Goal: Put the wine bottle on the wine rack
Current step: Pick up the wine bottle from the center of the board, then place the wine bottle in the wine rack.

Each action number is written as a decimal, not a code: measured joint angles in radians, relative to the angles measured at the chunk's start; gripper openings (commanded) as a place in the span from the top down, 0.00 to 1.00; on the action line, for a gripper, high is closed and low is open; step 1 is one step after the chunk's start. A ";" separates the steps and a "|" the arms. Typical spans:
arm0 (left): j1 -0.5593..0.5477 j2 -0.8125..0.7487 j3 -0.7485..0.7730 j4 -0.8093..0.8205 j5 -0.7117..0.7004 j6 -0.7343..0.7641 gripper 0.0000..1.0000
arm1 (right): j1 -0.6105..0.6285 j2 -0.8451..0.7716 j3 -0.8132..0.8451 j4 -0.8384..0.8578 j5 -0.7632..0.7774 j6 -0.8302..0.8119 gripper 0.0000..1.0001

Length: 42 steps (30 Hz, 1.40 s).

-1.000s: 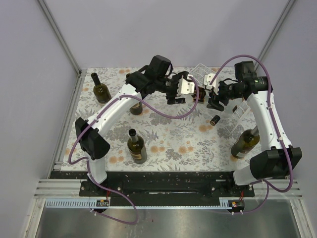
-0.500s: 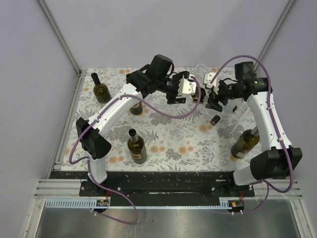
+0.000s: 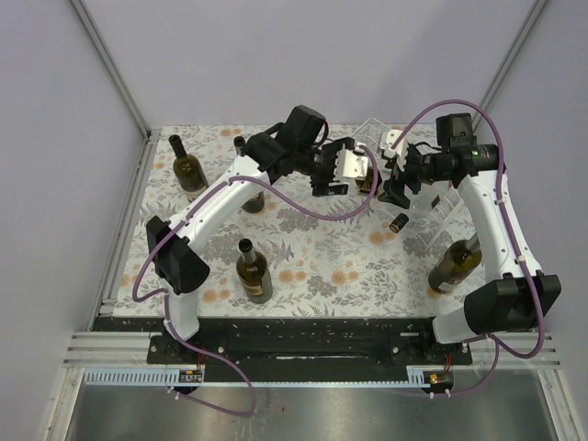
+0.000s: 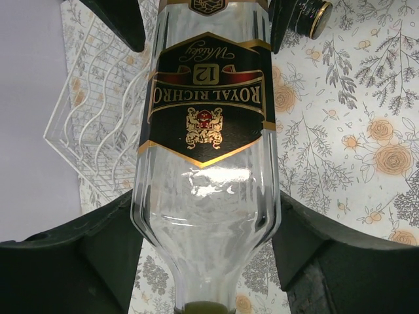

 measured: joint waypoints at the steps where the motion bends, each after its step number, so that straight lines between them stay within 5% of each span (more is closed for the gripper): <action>1: 0.000 0.003 0.000 0.000 0.000 -0.003 1.00 | 0.000 -0.001 0.000 0.003 0.000 0.001 0.04; 28: 0.083 0.066 -0.004 0.171 -0.017 -0.330 1.00 | -0.002 -0.021 0.003 0.167 0.142 0.148 0.01; 42: 0.014 0.066 -0.126 0.390 -0.307 -0.632 1.00 | -0.026 -0.174 -0.039 0.428 0.374 0.512 0.01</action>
